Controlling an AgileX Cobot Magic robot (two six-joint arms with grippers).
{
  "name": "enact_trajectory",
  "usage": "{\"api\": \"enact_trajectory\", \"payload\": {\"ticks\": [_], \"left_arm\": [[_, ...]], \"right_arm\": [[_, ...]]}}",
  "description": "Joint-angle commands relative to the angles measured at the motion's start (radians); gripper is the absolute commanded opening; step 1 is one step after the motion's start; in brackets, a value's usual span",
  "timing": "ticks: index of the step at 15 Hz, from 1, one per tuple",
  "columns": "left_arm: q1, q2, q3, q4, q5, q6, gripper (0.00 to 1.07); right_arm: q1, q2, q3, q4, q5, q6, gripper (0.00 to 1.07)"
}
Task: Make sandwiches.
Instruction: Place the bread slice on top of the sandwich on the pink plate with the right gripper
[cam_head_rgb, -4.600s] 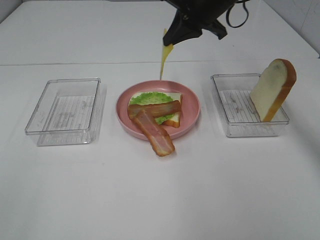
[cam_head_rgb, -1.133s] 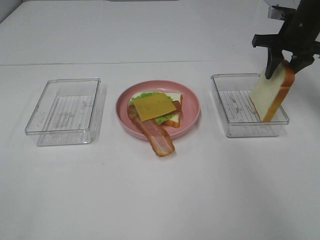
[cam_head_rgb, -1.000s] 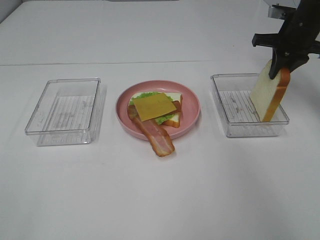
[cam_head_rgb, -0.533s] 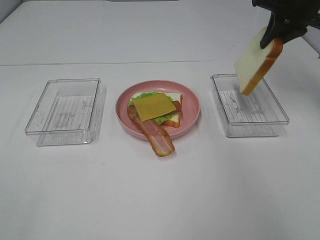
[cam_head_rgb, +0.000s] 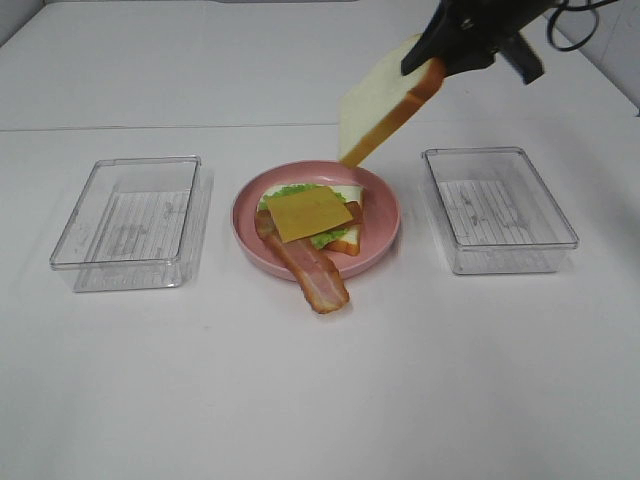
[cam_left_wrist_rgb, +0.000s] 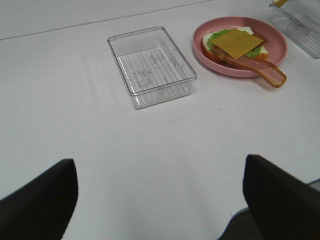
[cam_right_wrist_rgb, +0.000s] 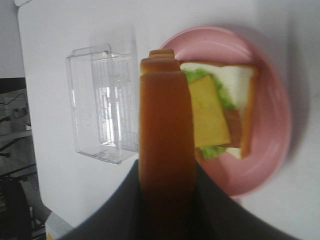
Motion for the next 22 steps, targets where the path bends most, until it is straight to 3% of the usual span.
{"api": "enact_trajectory", "payload": {"ticks": [1, 3, 7, 14, 17, 19, 20, 22], "left_arm": [[0.003, 0.001, 0.005, 0.000, -0.008, -0.001, 0.85], [0.003, 0.001, 0.005, 0.000, -0.008, -0.001, 0.85], [0.003, 0.001, 0.005, 0.000, -0.008, -0.001, 0.85], [0.003, 0.001, 0.005, 0.000, -0.008, -0.001, 0.85], [0.003, 0.001, 0.005, 0.000, -0.008, -0.001, 0.85], [0.003, 0.001, 0.005, 0.000, -0.008, -0.001, 0.85], [0.003, 0.001, 0.005, 0.000, -0.008, -0.001, 0.85], [0.003, 0.001, 0.005, 0.000, -0.008, -0.001, 0.85]], "right_arm": [[0.073, 0.015, 0.082, 0.147, -0.157, -0.046, 0.00], [0.136, 0.074, 0.097, 0.242, -0.230, -0.065, 0.00], [0.156, 0.179, 0.097, 0.326, -0.253, -0.057, 0.00], [0.156, 0.217, 0.097, 0.071, -0.218, 0.139, 0.00], [0.156, 0.217, 0.097, 0.055, -0.214, 0.140, 0.31], [0.156, 0.217, 0.097, 0.055, -0.206, 0.114, 0.70], [0.156, 0.216, 0.097, 0.054, -0.197, 0.084, 0.80], [0.156, 0.190, 0.097, 0.004, -0.185, 0.072, 0.82]]}}
